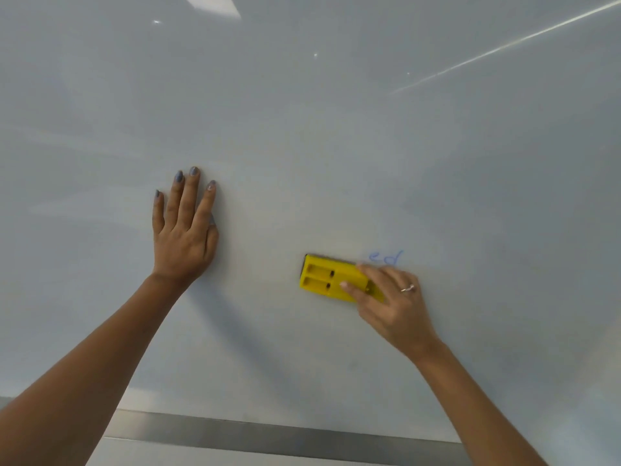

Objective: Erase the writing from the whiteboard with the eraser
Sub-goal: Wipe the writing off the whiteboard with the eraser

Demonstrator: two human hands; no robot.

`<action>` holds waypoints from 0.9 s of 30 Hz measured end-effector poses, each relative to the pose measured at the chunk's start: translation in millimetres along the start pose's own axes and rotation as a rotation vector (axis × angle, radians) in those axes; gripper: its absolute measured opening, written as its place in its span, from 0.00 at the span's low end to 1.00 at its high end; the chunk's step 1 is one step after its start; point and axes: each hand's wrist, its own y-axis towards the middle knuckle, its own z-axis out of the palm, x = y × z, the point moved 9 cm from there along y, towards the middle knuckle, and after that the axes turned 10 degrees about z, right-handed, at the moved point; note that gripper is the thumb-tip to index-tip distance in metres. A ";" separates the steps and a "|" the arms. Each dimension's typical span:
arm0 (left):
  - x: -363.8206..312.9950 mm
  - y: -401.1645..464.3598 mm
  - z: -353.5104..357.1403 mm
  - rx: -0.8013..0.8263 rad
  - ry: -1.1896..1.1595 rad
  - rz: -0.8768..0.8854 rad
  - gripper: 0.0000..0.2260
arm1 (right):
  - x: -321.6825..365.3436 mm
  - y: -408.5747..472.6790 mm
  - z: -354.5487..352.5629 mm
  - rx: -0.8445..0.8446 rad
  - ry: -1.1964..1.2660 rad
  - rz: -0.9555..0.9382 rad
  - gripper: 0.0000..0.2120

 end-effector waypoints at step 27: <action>-2.3 0.9 0.4 -0.002 0.029 -0.017 0.25 | -62.2 32.7 -38.9 -0.170 0.027 0.296 0.22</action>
